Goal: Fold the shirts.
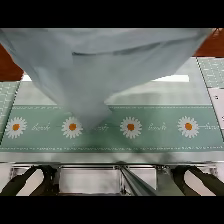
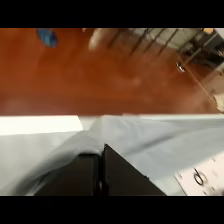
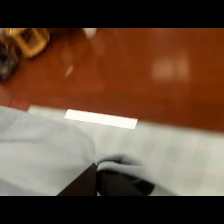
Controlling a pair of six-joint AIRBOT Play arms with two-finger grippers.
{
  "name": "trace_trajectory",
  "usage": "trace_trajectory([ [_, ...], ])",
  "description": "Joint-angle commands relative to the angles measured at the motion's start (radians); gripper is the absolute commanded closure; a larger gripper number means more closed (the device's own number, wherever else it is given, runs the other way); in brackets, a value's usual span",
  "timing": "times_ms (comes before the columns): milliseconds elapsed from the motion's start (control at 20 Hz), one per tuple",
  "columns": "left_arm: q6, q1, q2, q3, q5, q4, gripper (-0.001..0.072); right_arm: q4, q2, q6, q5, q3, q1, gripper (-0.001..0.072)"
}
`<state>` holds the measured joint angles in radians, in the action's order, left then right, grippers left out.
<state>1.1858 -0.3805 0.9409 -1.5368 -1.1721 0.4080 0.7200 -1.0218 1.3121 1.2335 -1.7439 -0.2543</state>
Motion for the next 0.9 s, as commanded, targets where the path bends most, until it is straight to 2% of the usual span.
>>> trace_trajectory([
  [0, 0.004, -0.049, -0.135, -0.177, 0.048, -0.004, 0.0689, 0.072, 0.162, 0.017, -0.043, -0.139, -0.027, 0.0691],
  [100, 0.005, -0.108, -0.228, -0.191, 0.052, 0.014, 0.0689, 0.156, 0.258, 0.026, -0.039, -0.139, -0.027, 0.069],
  [200, 0.04, -0.151, -0.313, -0.19, 0.027, 0.121, 0.0689, 0.242, 0.338, 0.051, -0.01, -0.139, -0.027, 0.069],
  [300, 0.12, -0.137, -0.379, -0.19, 0.018, 0.261, 0.0689, 0.326, 0.399, 0.077, 0.056, -0.139, -0.027, 0.069],
  [500, 0.137, -0.048, -0.467, -0.19, 0.0, 0.404, 0.0689, 0.476, 0.467, 0.137, 0.192, -0.097, -0.007, 0.069],
  [700, 0.225, -0.02, -0.484, -0.171, -0.053, 0.605, 0.0689, 0.485, 0.517, 0.144, 0.203, 0.095, 0.002, 0.0691],
  [850, 0.249, -0.02, -0.464, -0.002, -0.053, 0.565, 0.0689, 0.438, 0.518, 0.143, 0.161, 0.277, 0.002, 0.069],
])
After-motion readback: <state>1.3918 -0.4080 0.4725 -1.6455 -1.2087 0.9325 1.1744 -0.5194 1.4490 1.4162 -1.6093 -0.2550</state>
